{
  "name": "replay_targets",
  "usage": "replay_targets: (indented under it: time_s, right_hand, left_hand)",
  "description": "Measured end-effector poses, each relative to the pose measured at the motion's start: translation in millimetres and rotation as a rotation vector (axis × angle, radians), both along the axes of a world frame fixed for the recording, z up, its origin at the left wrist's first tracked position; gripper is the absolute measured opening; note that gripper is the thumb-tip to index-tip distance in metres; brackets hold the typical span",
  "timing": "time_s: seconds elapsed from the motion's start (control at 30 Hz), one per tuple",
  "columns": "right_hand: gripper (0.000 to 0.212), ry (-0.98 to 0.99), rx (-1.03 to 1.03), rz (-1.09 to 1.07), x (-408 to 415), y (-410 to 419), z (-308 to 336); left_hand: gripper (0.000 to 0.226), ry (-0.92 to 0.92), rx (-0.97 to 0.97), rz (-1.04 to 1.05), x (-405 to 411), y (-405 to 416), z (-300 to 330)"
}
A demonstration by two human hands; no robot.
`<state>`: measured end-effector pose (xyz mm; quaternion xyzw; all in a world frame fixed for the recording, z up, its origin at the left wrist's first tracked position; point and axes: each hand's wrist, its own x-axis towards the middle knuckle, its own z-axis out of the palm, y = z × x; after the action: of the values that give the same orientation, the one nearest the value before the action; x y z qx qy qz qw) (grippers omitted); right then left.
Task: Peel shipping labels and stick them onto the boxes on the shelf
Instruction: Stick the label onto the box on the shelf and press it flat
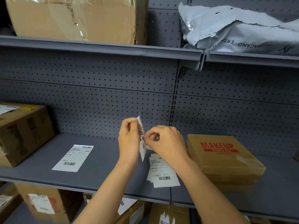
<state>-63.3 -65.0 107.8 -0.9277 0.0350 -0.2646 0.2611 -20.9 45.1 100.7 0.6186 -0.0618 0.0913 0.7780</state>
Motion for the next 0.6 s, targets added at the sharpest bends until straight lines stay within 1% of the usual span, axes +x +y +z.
replay_targets:
  time_s: [0.17, 0.2, 0.27, 0.3, 0.33, 0.4, 0.43, 0.57, 0.6]
  right_hand:
    - [0.012, -0.058, 0.028, -0.058, 1.6, -8.0, 12.0]
    - [0.011, -0.073, 0.039, -0.070, 1.2, -11.3, 14.5]
    - [0.008, -0.105, 0.060, -0.087, -1.0, -18.9, 19.5]
    - [0.007, -0.123, 0.084, -0.082, -3.2, -22.8, 21.9]
    - [0.007, -0.140, 0.109, -0.070, -6.2, -26.5, 24.4]
    - [0.006, -0.171, 0.141, -0.056, -12.7, -32.6, 29.0]
    - [0.006, -0.186, 0.150, -0.056, -15.8, -35.5, 31.1]
    - [0.006, -0.209, 0.171, -0.072, -30.3, -46.1, 39.0]
    - [0.006, -0.209, 0.176, -0.072, -33.9, -48.5, 40.9]
  left_hand:
    - [0.023, 0.001, -0.024, -0.025, 0.4, 2.7, 8.2]
    - [0.028, 0.014, -0.059, -0.034, 1.6, 4.0, 10.7]
    - [0.047, 0.048, -0.121, -0.025, 5.0, 7.6, 16.8]
    - [0.051, 0.054, -0.120, -0.008, 6.6, 9.4, 18.0]
    - [0.045, 0.041, -0.085, 0.015, 9.8, 10.7, 16.9]
    - [0.021, -0.014, 0.036, 0.054, 16.4, 12.7, 12.9]
    - [0.016, -0.035, 0.100, 0.047, 18.7, 13.1, 11.9]
    - [0.028, -0.090, 0.301, -0.048, 24.9, 6.8, 10.9]
    - [0.038, -0.122, 0.339, -0.071, 24.2, 4.9, 12.3]
